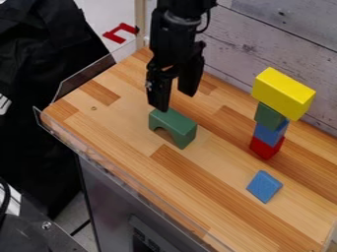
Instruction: Put the green block and remove of the yellow rectangular
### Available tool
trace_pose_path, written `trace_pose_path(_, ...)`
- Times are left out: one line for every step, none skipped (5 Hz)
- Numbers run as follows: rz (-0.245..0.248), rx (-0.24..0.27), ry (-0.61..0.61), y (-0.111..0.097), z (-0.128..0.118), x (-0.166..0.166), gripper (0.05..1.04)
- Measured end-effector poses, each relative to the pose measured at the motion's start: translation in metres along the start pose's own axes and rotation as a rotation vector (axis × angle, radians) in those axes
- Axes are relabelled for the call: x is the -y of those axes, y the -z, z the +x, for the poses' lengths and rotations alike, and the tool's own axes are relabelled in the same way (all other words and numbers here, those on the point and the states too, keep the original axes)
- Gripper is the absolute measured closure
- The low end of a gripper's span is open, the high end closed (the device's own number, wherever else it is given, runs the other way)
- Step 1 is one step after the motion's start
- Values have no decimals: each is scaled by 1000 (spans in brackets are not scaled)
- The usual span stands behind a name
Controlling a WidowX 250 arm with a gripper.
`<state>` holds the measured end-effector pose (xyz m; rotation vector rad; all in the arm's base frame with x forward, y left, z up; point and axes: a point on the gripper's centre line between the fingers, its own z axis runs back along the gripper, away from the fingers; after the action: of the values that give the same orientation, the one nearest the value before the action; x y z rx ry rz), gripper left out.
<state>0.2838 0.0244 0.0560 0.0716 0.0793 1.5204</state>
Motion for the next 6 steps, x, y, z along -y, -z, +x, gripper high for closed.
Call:
trace_pose_path(-5, -13, -29, 10, -3, -4, 84)
trace_pose_path(-30, -34, -67, 16, -6, -4, 84)
trace_pose_path(-33, -27, -83, 17, -6, -4, 84)
trace_pose_path(-50, -53, -103, 24, -8, 2, 84)
trace_pose_path(-22, -66, -98, 33, -10, 3, 84)
trace_pose_path(-8, -69, -91, 39, -10, 6, 115)
